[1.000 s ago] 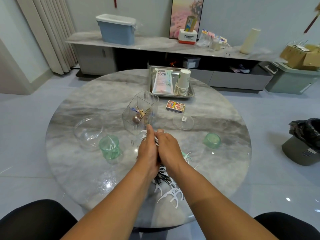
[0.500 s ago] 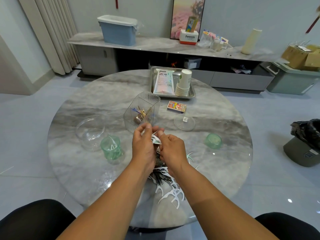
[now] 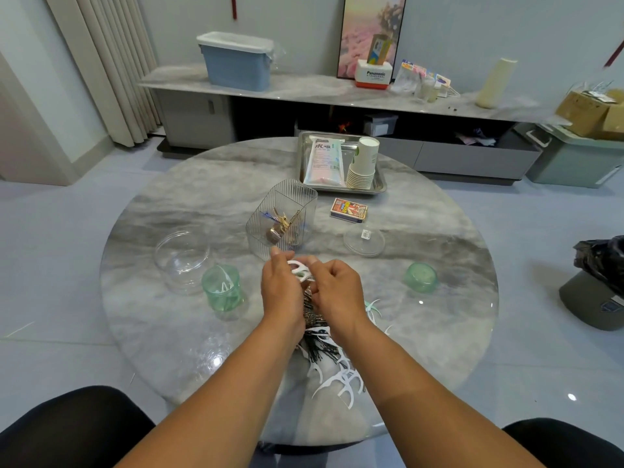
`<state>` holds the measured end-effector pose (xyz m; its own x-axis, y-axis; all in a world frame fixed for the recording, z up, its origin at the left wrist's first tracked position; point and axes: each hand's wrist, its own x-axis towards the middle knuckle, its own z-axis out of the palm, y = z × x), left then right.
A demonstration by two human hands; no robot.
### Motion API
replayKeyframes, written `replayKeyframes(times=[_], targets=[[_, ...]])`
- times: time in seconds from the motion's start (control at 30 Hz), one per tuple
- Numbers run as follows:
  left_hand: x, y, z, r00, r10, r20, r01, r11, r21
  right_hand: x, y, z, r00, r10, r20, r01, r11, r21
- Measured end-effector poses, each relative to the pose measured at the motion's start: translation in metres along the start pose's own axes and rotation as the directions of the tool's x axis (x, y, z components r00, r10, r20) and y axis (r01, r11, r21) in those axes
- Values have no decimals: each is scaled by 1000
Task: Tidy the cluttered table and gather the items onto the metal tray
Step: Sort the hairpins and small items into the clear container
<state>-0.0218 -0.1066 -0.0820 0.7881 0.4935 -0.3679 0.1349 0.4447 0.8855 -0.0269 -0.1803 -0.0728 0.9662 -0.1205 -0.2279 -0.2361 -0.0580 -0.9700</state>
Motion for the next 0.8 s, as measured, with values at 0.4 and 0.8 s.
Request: replayKeyframes(times=[0.4,0.8], targets=[[19,-5,-68,722,618,-309,-374,726,578,7,2,-5,991,131,3,-130,989,72],[40,-19,-92,777,528,-342,-194,719,668,6,4,-6,993,107,38,-109,993,45]])
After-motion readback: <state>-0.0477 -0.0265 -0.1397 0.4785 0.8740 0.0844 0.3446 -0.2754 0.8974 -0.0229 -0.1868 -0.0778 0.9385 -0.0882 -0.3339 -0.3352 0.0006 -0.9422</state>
